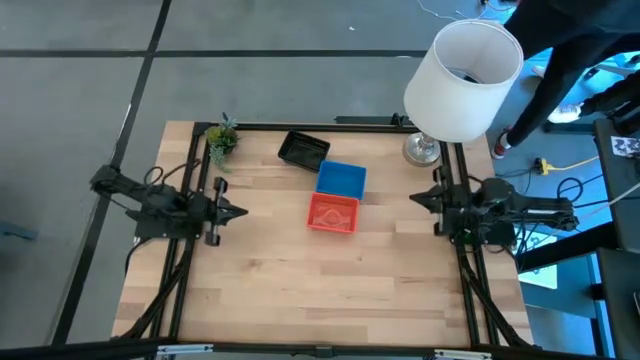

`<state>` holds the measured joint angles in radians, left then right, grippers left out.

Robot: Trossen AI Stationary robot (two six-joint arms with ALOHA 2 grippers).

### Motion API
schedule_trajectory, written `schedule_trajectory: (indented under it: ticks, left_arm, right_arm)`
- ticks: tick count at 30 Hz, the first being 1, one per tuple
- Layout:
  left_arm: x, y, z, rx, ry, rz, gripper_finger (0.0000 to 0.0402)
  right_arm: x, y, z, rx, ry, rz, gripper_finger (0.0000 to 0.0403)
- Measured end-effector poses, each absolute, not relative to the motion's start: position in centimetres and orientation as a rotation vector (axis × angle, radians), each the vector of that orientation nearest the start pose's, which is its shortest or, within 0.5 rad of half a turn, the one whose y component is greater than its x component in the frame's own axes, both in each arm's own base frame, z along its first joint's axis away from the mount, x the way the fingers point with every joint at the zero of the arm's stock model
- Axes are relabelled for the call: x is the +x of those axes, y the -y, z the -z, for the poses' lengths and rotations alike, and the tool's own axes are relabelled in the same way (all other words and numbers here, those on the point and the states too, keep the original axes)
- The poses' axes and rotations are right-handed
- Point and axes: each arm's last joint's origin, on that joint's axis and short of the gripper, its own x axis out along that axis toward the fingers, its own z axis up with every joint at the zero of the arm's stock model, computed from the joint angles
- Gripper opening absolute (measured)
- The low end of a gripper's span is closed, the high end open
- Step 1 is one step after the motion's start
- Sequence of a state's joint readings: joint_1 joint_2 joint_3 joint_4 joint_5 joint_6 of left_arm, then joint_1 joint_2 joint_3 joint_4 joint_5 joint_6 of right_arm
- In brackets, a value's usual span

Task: Stack baskets by color
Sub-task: Return to Home Position

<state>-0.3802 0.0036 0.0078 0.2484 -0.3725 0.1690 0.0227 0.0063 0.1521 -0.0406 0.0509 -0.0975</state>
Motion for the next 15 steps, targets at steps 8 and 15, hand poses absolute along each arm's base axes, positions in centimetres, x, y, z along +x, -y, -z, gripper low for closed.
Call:
schedule_trajectory:
  ticks: [8, 15]
  left_arm:
    - [9.3, 2.2, -17.9, 0.117, 0.134, -0.044, 0.0]
    - [9.4, 1.8, -17.6, 0.131, 0.098, -0.085, 0.0]
  right_arm:
    - [9.4, -0.1, -18.4, -0.146, 0.082, 0.035, 0.0]
    - [9.8, -0.1, -16.8, -0.143, 0.03, 0.031, 0.0]
